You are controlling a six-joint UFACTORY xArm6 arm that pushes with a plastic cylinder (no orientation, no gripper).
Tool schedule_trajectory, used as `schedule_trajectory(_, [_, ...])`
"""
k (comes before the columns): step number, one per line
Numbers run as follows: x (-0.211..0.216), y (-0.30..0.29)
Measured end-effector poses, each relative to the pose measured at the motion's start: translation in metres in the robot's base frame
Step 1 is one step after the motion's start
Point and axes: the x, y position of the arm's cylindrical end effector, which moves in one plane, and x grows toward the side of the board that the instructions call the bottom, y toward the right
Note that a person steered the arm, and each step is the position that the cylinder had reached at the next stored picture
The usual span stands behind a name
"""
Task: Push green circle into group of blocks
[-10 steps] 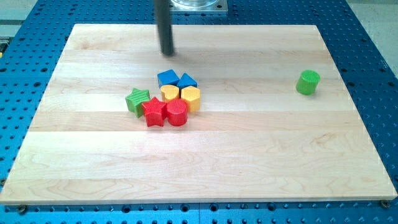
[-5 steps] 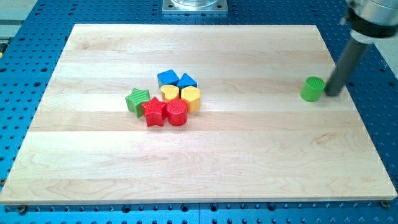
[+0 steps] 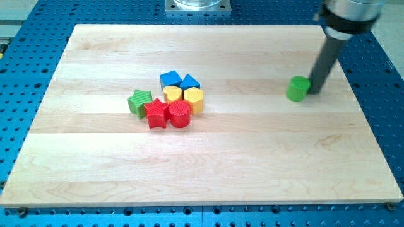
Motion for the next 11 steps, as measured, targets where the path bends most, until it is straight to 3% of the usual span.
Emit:
schedule_trajectory(1, [0.033,0.006])
schedule_trajectory(2, [0.023,-0.036])
schedule_trajectory(4, [-0.061,-0.116])
schedule_trajectory(5, [-0.058,-0.097])
schedule_trajectory(7, [-0.060,-0.191])
schedule_trajectory(8, [-0.040,-0.139])
schedule_trajectory(11, [-0.051,-0.209])
